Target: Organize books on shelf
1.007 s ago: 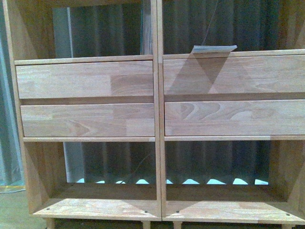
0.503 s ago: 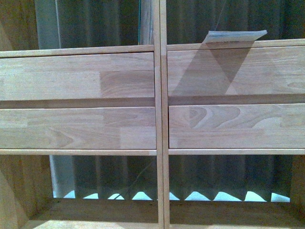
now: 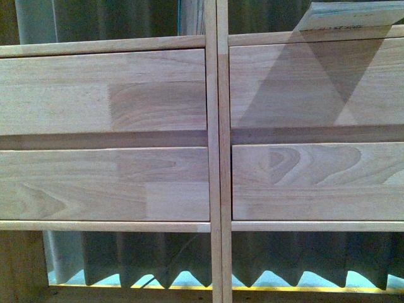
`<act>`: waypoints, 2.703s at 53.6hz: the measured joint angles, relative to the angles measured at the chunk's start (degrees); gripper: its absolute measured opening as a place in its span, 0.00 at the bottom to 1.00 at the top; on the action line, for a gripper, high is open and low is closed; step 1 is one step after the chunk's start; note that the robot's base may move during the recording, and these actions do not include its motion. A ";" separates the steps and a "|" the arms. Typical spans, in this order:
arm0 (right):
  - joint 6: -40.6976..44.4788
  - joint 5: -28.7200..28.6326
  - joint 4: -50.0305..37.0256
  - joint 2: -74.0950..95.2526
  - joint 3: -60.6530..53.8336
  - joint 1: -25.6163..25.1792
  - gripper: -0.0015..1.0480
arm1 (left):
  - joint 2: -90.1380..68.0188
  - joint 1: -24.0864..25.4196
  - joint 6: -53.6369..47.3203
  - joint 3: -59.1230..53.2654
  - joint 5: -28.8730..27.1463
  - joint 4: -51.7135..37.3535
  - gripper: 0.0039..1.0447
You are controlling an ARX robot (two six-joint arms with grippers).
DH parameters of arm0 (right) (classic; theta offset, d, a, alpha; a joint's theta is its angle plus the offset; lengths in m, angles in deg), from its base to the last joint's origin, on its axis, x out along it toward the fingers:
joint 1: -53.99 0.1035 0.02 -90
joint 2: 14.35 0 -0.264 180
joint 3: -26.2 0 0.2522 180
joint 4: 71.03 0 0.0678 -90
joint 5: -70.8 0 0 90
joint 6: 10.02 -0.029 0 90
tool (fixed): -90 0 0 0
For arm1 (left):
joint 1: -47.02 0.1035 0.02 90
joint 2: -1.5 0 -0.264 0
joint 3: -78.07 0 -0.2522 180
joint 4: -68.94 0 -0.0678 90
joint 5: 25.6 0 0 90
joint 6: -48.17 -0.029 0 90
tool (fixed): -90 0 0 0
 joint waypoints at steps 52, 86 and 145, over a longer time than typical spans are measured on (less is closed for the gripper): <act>0.02 -0.07 0.02 -0.02 0.00 0.02 0.93 | 0.00 0.00 0.00 0.00 0.00 0.00 0.94; -9.75 -11.08 2.73 5.77 3.58 -3.50 0.93 | 0.00 0.00 0.00 0.00 0.00 0.00 0.94; -67.58 5.64 -32.15 87.65 50.71 5.33 0.93 | 0.00 0.00 0.00 0.00 0.00 0.00 0.94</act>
